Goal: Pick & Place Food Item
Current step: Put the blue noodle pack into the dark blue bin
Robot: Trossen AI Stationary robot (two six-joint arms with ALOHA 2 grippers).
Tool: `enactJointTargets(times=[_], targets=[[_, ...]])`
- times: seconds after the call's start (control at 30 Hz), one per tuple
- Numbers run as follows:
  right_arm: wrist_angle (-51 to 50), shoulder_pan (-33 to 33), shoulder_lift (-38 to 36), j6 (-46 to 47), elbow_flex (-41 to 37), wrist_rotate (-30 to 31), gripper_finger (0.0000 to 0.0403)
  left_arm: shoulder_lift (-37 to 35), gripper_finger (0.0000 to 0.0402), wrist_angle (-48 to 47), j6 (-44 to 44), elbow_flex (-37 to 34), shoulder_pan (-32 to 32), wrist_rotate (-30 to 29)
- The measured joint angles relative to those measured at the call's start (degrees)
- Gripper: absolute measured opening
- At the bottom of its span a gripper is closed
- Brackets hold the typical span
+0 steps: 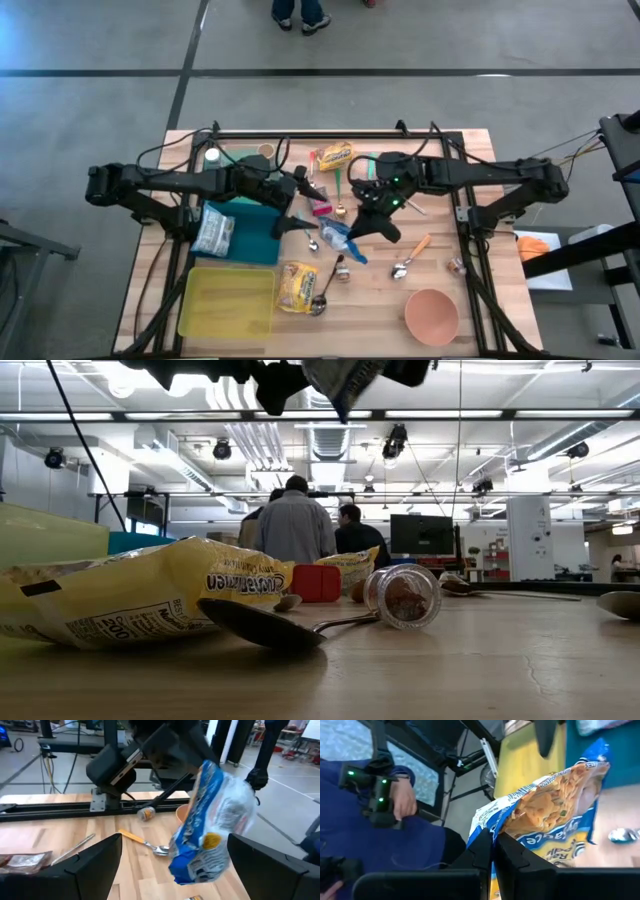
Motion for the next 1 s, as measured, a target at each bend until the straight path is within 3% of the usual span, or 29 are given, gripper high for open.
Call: enactJointTargets(times=[0.4, 0.67, 0.8, 1.0], targets=[[-0.4, 0.7, 4.6, -1.9, 5.8, -2.4, 0.0008, 0.0, 0.0369, -0.1, -2.6, 0.0, -0.3, 8.0], [0.1, 0.7, 4.3, -2.9, 6.1, -2.1, 0.0008, 0.0, 0.0363, -0.1, -3.5, 0.0, -0.3, 9.3], [1.0, 0.7, 4.5, -3.0, 6.1, -2.1, 0.0008, 0.0, 0.0325, 0.0, -3.5, 0.0, -0.3, 9.3], [1.8, 0.7, 4.4, -3.2, 6.1, -2.0, 0.0008, 0.0, 0.0219, 0.1, -3.4, 0.0, -0.3, 9.3]])
